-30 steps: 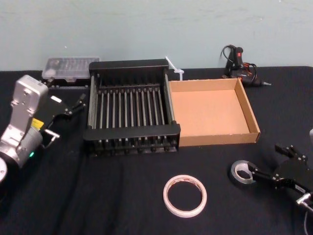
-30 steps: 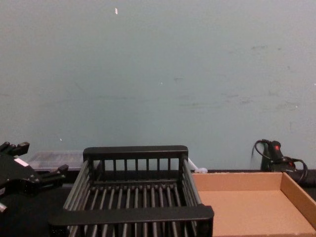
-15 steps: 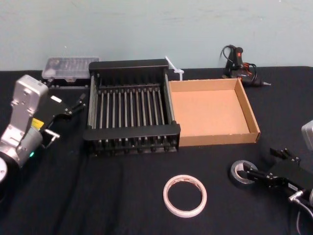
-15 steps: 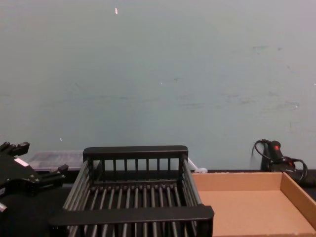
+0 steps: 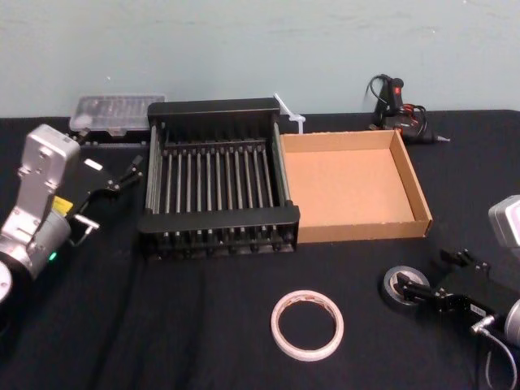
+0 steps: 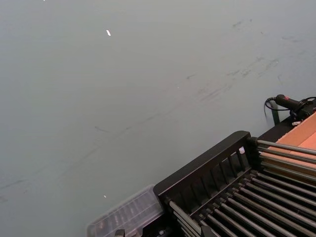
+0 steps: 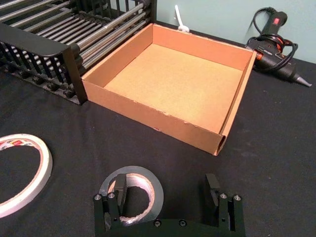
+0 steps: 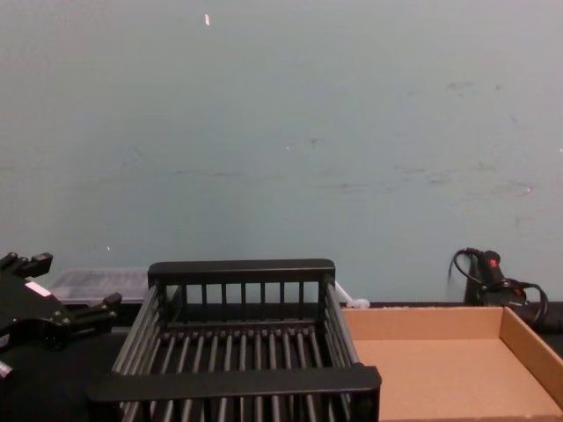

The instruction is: Pick up the white tape and place it into the black box , Pick up the silver tape and place it into the brown box.

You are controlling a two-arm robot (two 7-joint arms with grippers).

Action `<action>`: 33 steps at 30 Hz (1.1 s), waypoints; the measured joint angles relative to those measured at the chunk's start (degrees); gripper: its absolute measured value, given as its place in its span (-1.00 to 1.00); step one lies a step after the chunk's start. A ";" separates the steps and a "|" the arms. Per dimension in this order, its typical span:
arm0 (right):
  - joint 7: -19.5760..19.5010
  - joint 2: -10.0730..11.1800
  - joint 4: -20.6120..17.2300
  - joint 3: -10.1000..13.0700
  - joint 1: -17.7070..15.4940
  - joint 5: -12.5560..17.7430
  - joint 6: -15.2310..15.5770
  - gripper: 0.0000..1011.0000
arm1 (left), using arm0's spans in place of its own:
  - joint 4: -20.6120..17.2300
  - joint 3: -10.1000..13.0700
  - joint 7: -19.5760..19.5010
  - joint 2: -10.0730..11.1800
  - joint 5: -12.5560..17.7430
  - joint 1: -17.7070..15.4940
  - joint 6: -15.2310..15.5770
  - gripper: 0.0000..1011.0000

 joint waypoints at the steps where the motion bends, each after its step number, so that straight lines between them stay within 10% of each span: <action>1: 0.00 0.00 0.00 0.00 0.00 0.00 0.00 0.98 | 0.00 0.00 0.00 0.00 0.00 0.00 0.00 0.98; 33: 2.69 -3.23 1.23 2.03 0.86 -2.37 4.99 0.98 | 0.00 0.00 0.00 0.00 0.00 0.00 0.00 0.98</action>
